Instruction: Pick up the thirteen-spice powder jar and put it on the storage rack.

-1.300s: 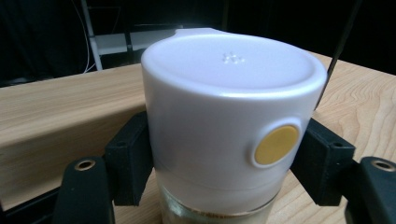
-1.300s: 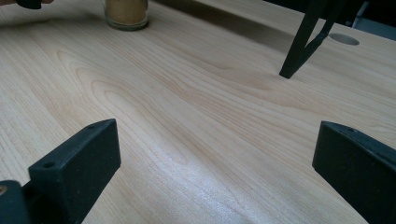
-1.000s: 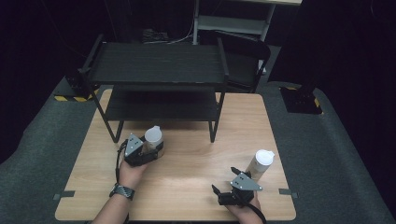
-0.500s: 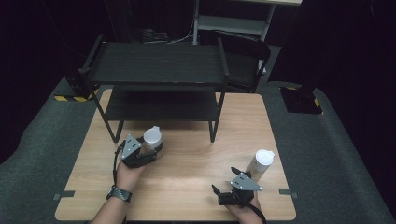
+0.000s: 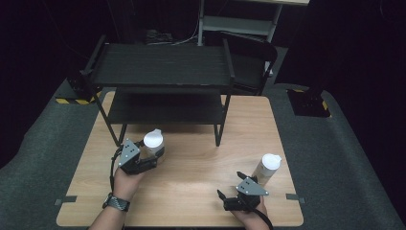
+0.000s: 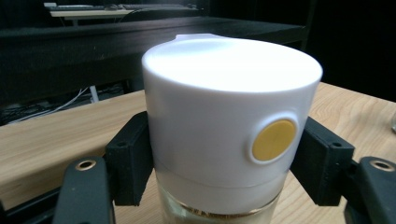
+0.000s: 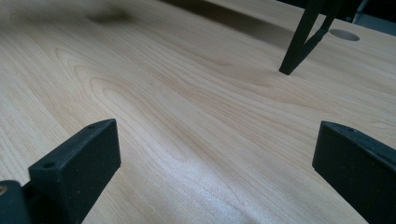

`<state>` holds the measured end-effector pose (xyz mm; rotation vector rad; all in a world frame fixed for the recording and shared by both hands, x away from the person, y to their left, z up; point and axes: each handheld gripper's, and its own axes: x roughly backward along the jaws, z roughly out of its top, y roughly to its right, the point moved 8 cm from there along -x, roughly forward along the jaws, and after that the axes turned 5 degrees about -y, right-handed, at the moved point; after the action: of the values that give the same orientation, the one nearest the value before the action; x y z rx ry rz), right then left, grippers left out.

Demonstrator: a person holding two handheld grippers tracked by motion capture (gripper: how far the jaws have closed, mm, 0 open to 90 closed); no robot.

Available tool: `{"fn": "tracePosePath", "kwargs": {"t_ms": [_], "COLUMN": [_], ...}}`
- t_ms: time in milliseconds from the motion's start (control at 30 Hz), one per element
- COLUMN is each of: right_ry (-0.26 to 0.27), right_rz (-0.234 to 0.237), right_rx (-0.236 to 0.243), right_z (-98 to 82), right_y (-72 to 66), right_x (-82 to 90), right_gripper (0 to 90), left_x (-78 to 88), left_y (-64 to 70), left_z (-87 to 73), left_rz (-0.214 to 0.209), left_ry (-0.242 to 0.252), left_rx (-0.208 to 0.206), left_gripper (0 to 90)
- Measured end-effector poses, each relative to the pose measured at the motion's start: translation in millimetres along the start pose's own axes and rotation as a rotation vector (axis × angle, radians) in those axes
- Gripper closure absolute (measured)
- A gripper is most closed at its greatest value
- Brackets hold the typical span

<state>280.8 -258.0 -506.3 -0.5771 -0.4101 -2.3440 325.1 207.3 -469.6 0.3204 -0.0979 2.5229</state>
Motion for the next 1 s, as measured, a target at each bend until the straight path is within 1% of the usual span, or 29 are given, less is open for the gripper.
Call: {"fn": "tracePosePath", "kwargs": {"t_ms": [67, 200, 300, 533, 567, 633, 667, 767, 800, 833, 933, 967, 1000], "right_ry": [-0.013, -0.019, -0.03, -0.063, -0.067, -0.068, -0.066, -0.065, -0.066, -0.067, -0.066, -0.066, -0.065], "right_rz": [-0.002, -0.001, -0.003, -0.003, -0.003, -0.002, -0.001, 0.0, 0.001, 0.001, 0.002, 0.003, 0.004], "right_rx": [-0.003, -0.007, -0.011, -0.008, -0.008, -0.009, -0.01, -0.013, -0.012, -0.014, -0.014, -0.014, -0.015], "right_z": [0.7, 1.0, 1.5, 3.8, 4.0, 4.0, 3.9, 3.8, 3.8, 3.8, 3.8, 3.8, 3.7], "right_y": [0.4, 0.8, 1.2, 1.1, 1.3, 1.6, 1.8, 1.9, 2.3, 2.3, 2.5, 2.7, 2.8], "right_x": [0.0, 0.2, 0.1, -0.9, -0.9, -0.9, -0.9, -0.8, -0.8, -0.8, -0.9, -0.8, -0.8], "right_gripper": [0.7, 0.7, 0.8, 1.5, 1.6, 1.6, 1.6, 1.6, 1.6, 1.6, 1.6, 1.6, 1.6], "left_x": [2.5, 5.4, 8.7, 14.3, 14.3, 16.6, 16.6, 19.2, 19.7, 21.4, 22.8, 24.4, 24.4], "left_y": [2.1, 3.8, 5.9, 9.0, 9.0, 10.0, 10.0, 10.6, 10.6, 10.7, 10.8, 10.6, 10.6], "left_z": [3.4, 8.3, 13.8, 27.0, 27.0, 33.4, 33.4, 41.0, 42.4, 47.2, 51.2, 56.0, 56.0], "left_rz": [-0.007, -0.016, -0.026, -0.038, -0.038, -0.042, -0.042, -0.042, -0.044, -0.048, -0.048, -0.048, -0.048], "left_ry": [0.003, 0.008, 0.024, 0.044, 0.044, 0.056, 0.056, 0.062, 0.065, 0.071, 0.074, 0.079, 0.079], "left_rx": [-0.01, -0.018, -0.01, -0.021, -0.021, -0.028, -0.028, -0.038, -0.035, -0.034, -0.038, -0.04, -0.04], "left_gripper": [30.3, 30.4, 30.4, 30.4, 30.4, 30.4, 30.4, 30.4, 30.4, 30.4, 30.4, 30.4, 30.4]}}
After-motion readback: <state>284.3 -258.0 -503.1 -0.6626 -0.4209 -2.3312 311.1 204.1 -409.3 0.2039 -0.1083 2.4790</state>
